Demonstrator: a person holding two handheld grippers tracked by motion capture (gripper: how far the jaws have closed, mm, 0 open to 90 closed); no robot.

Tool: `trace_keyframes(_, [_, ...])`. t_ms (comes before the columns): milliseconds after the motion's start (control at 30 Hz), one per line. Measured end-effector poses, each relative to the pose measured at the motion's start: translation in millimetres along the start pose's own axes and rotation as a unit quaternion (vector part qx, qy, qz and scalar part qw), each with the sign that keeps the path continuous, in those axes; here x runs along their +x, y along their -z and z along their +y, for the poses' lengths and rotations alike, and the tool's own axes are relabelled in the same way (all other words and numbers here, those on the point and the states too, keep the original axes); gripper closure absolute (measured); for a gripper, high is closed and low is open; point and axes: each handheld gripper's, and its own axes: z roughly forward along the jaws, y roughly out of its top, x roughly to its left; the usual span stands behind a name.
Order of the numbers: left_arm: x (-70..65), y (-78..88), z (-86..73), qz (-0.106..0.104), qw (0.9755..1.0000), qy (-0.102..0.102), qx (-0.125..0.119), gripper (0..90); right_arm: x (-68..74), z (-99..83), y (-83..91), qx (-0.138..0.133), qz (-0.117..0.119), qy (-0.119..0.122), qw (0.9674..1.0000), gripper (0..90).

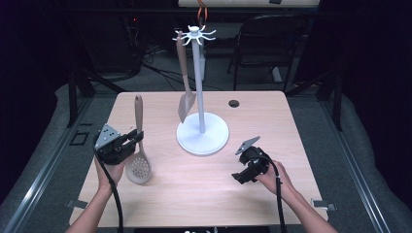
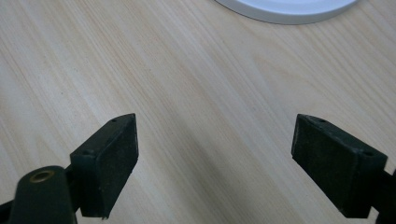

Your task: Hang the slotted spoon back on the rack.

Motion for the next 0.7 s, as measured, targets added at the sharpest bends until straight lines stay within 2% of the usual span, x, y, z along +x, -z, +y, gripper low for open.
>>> trace_keyframes(67, [-1.0, -1.6, 2.6, -0.003, 1.0, -0.002, 0.001, 75.9, 0.3, -0.7, -0.8, -0.008, 0.0, -0.005, 1.0, 14.3])
trace_keyframes(100, [-1.6, -2.7, 3.5, -0.004, 1.0, -0.002, -0.001, 75.9, -0.6, -0.4, -0.1, 0.0, 0.001, -0.002, 1.0, 14.3])
trace_keyframes(467, [-7.8, -6.1, 19.0, -0.008, 0.9996, -0.004, -0.026, 75.9, -6.5, -2.4, -6.6, 0.005, 0.007, -0.005, 0.9999, 14.3])
trace_keyframes(700, [-11.8, -8.4, 25.7, -0.007, 0.9995, -0.009, -0.029, 76.0, -5.9, -2.7, -8.6, 0.006, 0.007, -0.004, 0.9999, 14.3])
